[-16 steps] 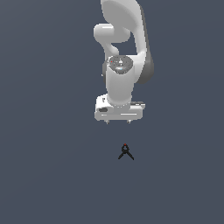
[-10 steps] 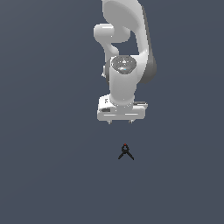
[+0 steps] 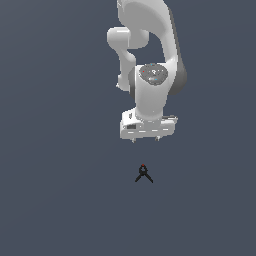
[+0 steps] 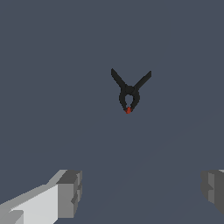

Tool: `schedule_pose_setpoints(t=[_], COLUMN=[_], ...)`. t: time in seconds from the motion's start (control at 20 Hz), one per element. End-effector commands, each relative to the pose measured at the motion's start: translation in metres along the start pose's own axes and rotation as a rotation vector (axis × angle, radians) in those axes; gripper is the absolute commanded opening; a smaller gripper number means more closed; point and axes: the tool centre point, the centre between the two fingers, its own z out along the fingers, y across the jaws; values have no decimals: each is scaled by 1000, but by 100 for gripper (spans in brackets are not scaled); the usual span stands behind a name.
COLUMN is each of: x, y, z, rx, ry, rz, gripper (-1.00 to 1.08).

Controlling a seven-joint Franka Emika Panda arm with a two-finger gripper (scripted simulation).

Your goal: Pick up the object and move it to a goal position.

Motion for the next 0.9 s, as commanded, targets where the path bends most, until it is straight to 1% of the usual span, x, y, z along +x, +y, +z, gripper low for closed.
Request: schedule_pose_setpoints(t=[0.0, 0.4, 0.85], x=[1, 17, 53], y=[0, 2, 6], z=[1, 14, 51], rx=[0, -4, -18], ry=[0, -1, -4], rz=[1, 14, 45], gripper=[100, 100, 100])
